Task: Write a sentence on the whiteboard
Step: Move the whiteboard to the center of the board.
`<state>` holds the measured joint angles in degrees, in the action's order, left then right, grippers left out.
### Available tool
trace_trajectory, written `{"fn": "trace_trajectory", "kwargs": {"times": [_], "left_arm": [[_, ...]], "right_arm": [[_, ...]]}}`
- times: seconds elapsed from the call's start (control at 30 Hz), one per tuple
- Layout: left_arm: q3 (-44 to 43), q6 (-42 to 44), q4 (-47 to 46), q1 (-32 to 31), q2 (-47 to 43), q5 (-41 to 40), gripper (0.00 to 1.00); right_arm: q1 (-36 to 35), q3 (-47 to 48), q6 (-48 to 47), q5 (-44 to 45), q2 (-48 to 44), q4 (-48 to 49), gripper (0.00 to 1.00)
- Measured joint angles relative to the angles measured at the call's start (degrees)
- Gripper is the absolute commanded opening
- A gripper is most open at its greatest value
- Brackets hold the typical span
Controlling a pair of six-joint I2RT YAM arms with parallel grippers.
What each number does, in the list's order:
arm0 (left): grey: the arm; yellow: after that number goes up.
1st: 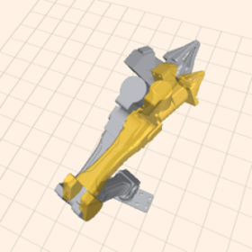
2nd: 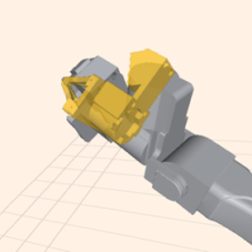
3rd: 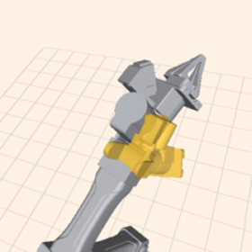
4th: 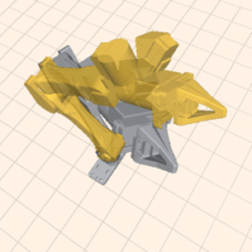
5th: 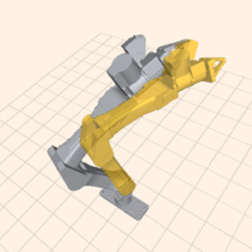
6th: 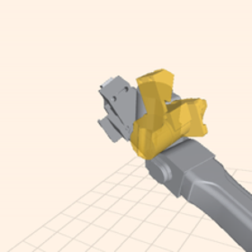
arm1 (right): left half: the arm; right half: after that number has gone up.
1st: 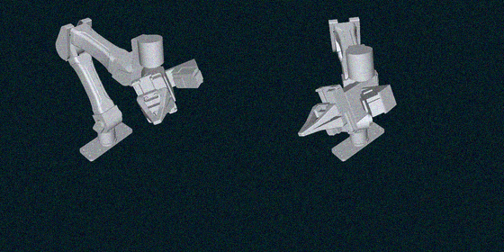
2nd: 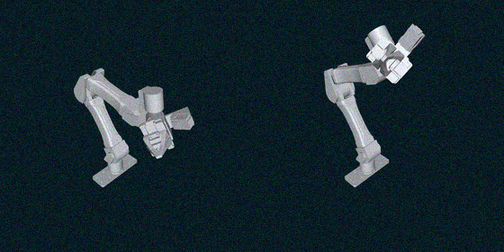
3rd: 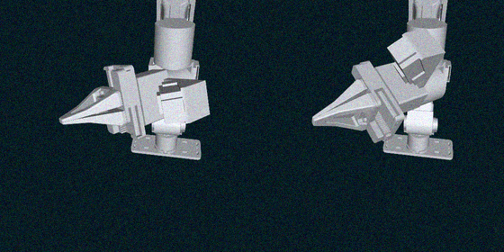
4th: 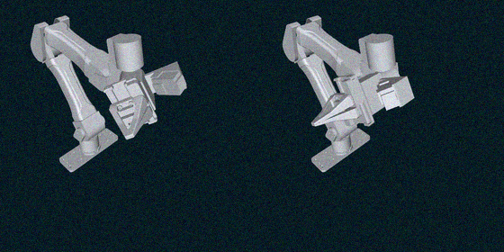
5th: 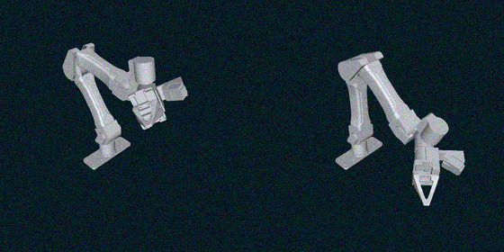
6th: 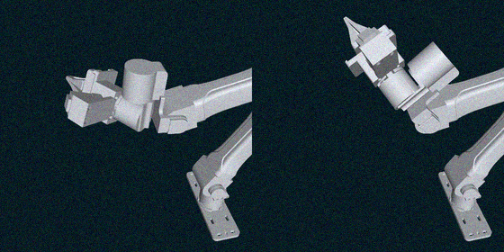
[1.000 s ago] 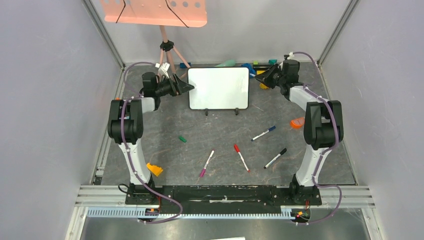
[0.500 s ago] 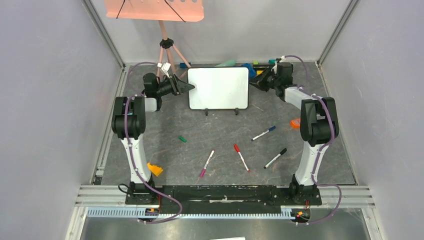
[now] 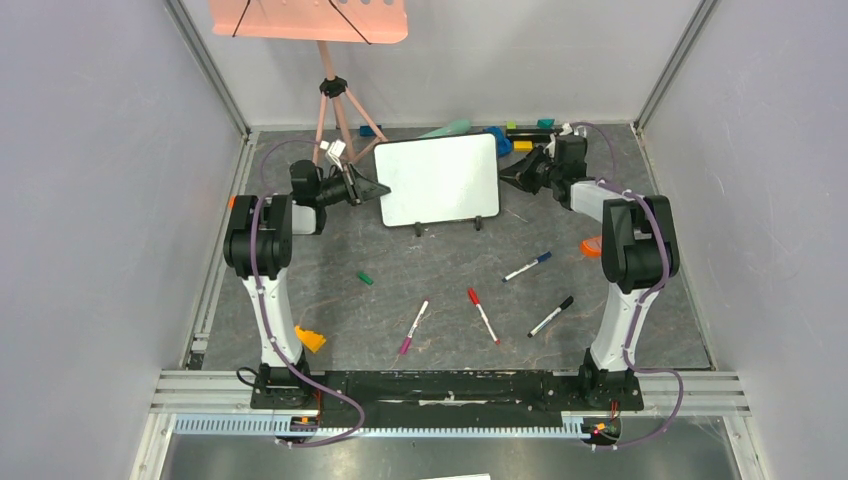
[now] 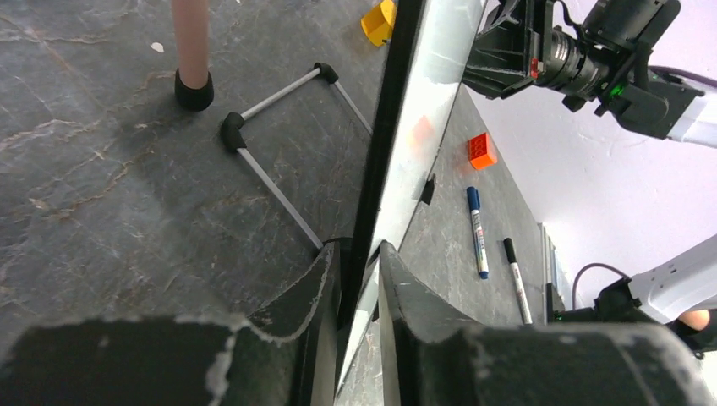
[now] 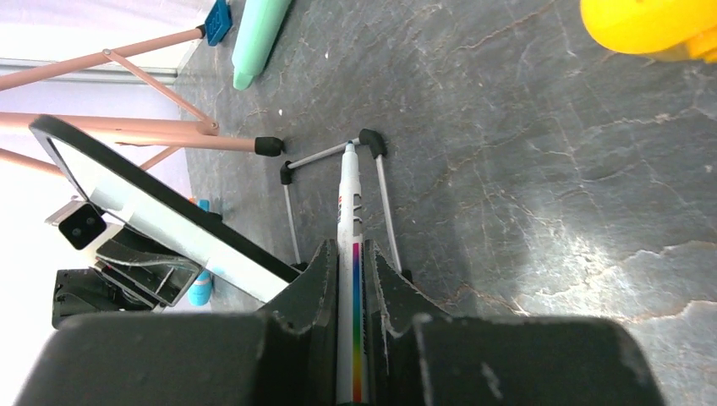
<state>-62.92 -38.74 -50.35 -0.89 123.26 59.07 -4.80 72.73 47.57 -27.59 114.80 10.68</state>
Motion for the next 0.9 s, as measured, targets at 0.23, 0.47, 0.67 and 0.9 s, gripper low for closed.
{"fn": "trace_trajectory", "kwargs": {"times": [0.23,0.47,0.67,0.9], "left_arm": [[0.63,1.27,2.27,-0.87,-1.36,1.03,0.04],[1.18,5.51,7.48,-1.36,-3.48,1.18,0.02],[3.37,7.54,9.97,-2.29,-5.84,1.36,0.02],[7.1,8.39,11.19,-3.82,-8.7,1.62,0.02]], "right_arm": [[0.61,-1.81,-0.7,0.0,-1.18,0.0,0.0],[0.7,-3.69,-2.43,-0.2,-2.95,-0.33,0.0],[0.98,-7.56,-4.61,0.07,-6.43,-0.9,0.0],[1.33,-14.08,-6.71,0.57,-11.91,-1.51,0.0]]}}
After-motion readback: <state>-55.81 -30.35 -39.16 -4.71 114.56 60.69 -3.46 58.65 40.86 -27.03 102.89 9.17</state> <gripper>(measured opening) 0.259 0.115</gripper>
